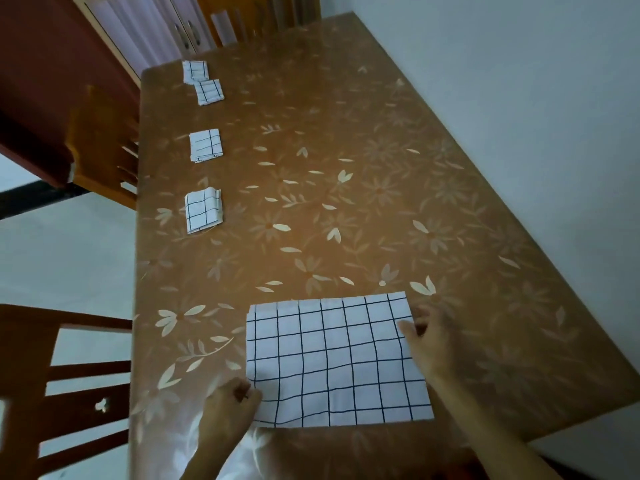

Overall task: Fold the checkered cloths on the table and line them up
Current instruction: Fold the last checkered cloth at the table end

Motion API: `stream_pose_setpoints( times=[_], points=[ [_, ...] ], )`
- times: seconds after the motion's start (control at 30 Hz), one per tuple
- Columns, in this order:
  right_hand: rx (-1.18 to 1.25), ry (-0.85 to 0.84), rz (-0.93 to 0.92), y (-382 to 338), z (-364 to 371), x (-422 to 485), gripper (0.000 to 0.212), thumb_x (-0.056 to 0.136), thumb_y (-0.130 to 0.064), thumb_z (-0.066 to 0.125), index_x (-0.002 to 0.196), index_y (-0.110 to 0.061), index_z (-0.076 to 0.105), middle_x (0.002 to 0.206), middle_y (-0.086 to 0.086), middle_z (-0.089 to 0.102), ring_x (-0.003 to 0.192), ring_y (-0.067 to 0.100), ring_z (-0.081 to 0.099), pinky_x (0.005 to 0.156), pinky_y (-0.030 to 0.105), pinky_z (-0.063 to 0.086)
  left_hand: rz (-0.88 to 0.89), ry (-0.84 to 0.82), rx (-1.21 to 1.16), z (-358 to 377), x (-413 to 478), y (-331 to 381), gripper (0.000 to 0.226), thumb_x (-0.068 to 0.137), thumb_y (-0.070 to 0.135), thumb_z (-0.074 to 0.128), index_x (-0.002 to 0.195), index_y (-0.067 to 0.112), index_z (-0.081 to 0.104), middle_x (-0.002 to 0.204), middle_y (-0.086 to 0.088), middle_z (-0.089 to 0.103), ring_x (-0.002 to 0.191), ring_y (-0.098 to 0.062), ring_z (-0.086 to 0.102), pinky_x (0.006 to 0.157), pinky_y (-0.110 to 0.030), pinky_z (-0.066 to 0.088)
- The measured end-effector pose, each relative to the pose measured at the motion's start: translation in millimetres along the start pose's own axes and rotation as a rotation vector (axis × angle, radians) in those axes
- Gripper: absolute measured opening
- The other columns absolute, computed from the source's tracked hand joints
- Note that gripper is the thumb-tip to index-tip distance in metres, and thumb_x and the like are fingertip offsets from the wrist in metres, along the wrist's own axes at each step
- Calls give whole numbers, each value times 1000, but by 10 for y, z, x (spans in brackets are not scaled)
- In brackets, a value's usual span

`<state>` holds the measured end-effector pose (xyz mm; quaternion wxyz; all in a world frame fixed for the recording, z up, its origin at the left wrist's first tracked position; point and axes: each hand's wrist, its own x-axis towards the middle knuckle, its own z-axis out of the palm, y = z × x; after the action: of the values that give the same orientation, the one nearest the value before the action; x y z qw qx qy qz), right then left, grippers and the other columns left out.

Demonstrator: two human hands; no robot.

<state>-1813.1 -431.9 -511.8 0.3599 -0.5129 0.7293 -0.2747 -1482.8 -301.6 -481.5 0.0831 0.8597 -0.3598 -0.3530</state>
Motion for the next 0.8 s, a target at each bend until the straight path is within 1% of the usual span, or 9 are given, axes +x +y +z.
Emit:
stream_pose_setpoints(
  times=[0.07, 0.13, 0.2, 0.27, 0.33, 0.47, 0.63, 0.73, 0.8],
  points=[
    [-97, 81, -85, 0, -3, -122, 26, 87, -18, 73, 110, -10, 64, 109, 4, 64, 100, 16, 61, 86, 25, 48, 56, 91, 78, 6, -35, 24, 16, 82, 30, 70, 77, 24, 56, 72, 0, 59, 75, -27, 62, 69, -40, 53],
    [-239, 113, -224, 32, 25, -347, 36, 89, -21, 70, 122, -12, 60, 127, 8, 53, 113, 19, 53, 91, 26, 46, 261, 282, 138, 49, -48, -5, 18, 87, 27, 64, 100, 18, 58, 96, -8, 60, 90, -34, 60, 75, -46, 55],
    [-384, 28, -444, 91, 120, -640, 34, 92, -25, 64, 125, -18, 60, 136, 5, 51, 120, 17, 51, 94, 28, 49, 510, 400, 219, 138, -92, 5, 33, 89, 27, 53, 116, 8, 58, 115, -14, 57, 103, -35, 56, 83, -48, 53],
    [-468, -124, -559, 200, 292, -922, 36, 97, -29, 48, 131, -23, 57, 149, 2, 43, 131, 17, 45, 103, 30, 43, 663, 367, 317, 277, -183, 86, 40, 91, 29, 45, 123, 10, 58, 129, -13, 54, 116, -33, 52, 95, -46, 51],
    [-541, -208, -580, 287, 492, -1115, 45, 98, -33, 37, 140, -23, 50, 159, 3, 31, 141, 19, 36, 108, 34, 37, 774, 264, 436, 503, -248, 110, 41, 91, 28, 41, 126, 15, 59, 137, -13, 54, 126, -33, 51, 101, -46, 50],
    [-718, -261, -582, 339, 688, -1264, 57, 101, -40, 23, 152, -15, 35, 163, 12, 17, 150, 28, 18, 118, 42, 18, 760, 45, 593, 850, -268, 81, 51, 89, 23, 38, 138, 20, 52, 149, -15, 47, 137, -33, 47, 102, -48, 50],
    [-699, -278, -545, 512, 516, -1214, 66, 99, -50, 33, 157, -19, 20, 165, 7, 9, 152, 22, 8, 119, 39, 9, 730, 59, 687, 865, -280, -177, 57, 102, 37, 26, 155, 19, 32, 164, -12, 21, 150, -30, 24, 115, -48, 24],
    [-698, -264, -530, 640, 332, -1169, 63, 101, -46, 31, 156, -20, 21, 166, 6, 8, 152, 21, 7, 120, 37, 8, 705, 78, 687, 779, -286, -323, 64, 101, 50, 22, 158, 19, 23, 166, -9, 14, 153, -27, 15, 117, -50, 22],
    [-649, -212, -445, 685, 186, -1159, 58, 101, -41, 31, 154, -18, 30, 164, 7, 17, 151, 21, 14, 119, 38, 16, 715, 73, 697, 762, -292, -372, 66, 101, 51, 20, 157, 18, 24, 166, -11, 15, 153, -29, 16, 117, -51, 22]
  ],
)
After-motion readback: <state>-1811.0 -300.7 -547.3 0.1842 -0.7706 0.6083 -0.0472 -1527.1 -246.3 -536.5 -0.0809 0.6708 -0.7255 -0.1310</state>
